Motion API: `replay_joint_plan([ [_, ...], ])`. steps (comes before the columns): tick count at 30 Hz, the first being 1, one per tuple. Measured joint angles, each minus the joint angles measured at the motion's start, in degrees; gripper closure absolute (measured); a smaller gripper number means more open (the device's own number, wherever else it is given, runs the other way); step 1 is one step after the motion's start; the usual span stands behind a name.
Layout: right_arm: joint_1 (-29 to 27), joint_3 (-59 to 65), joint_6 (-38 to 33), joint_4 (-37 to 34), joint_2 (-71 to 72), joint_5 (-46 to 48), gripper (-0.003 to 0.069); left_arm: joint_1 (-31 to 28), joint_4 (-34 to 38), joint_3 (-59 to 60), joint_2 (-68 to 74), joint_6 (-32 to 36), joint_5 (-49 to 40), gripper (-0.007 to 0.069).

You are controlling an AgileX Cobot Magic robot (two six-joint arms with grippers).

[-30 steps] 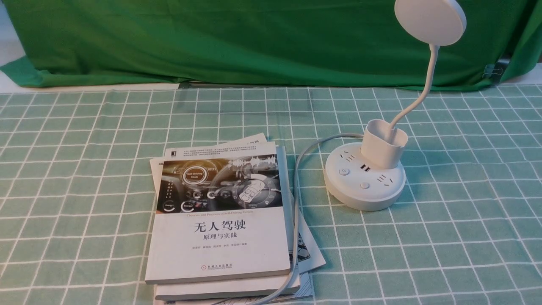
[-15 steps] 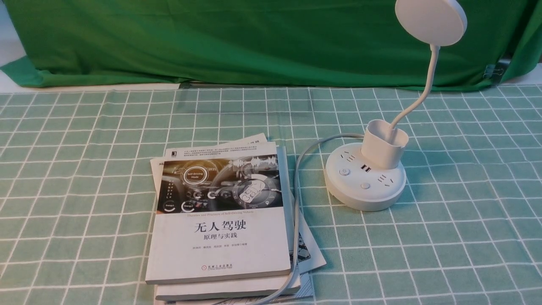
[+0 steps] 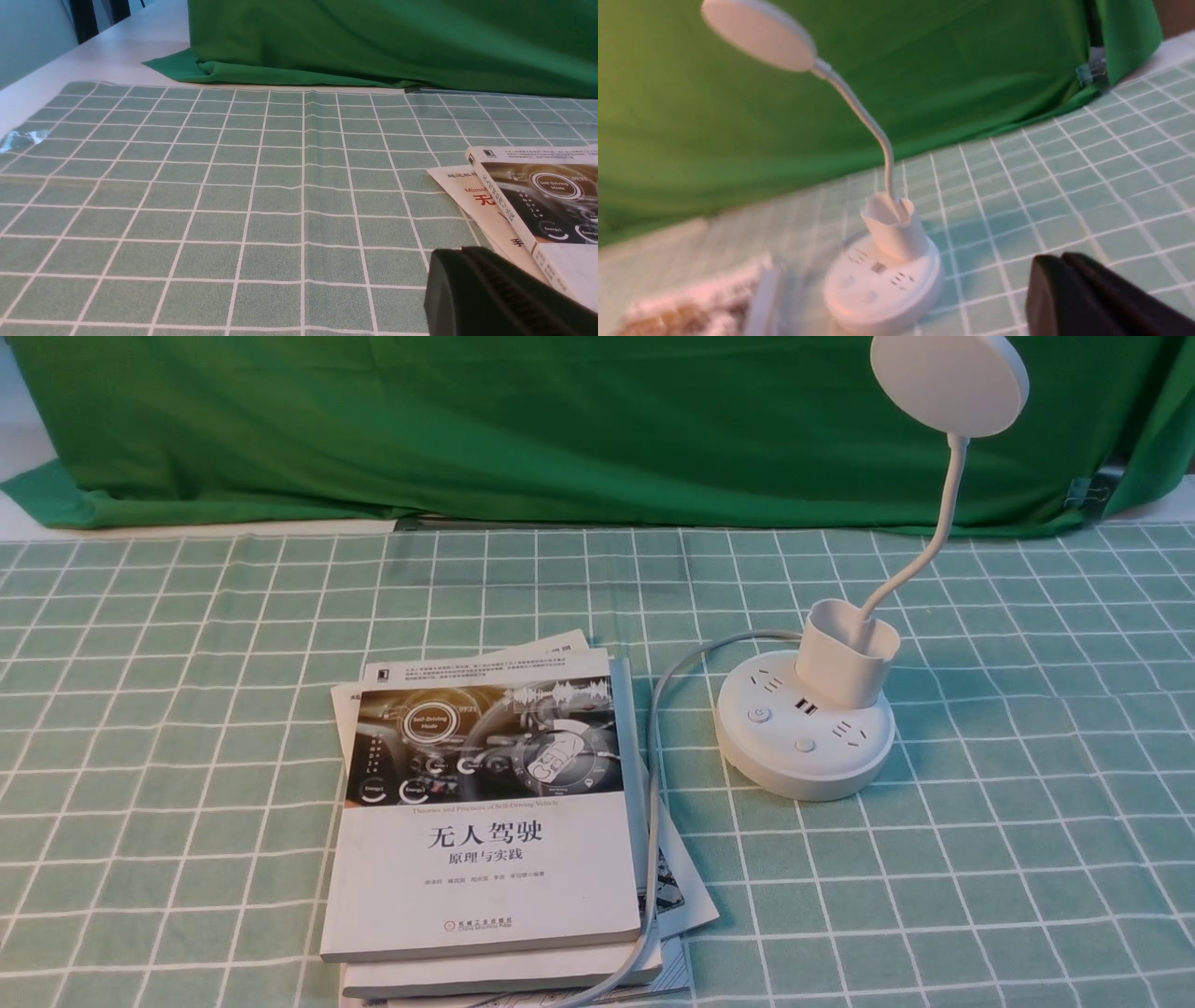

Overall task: Turn on the table lamp.
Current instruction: 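Press the button on the base of the white desk lamp with the right gripper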

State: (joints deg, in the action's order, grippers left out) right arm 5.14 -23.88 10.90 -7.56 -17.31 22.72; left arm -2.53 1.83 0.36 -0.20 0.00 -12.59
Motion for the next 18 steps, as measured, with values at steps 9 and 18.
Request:
replay_joint_plan([
  [9,0.06,-24.94,-22.84,-0.61,-28.97,24.89,0.063,0.0,0.0,0.0,0.0,0.0,0.0,0.0603],
  [18,11.05,-24.17,-24.64,-2.63,-49.08,11.42,0.0629,0.0,0.0,0.0,0.0,0.0,0.0,0.0603],
])
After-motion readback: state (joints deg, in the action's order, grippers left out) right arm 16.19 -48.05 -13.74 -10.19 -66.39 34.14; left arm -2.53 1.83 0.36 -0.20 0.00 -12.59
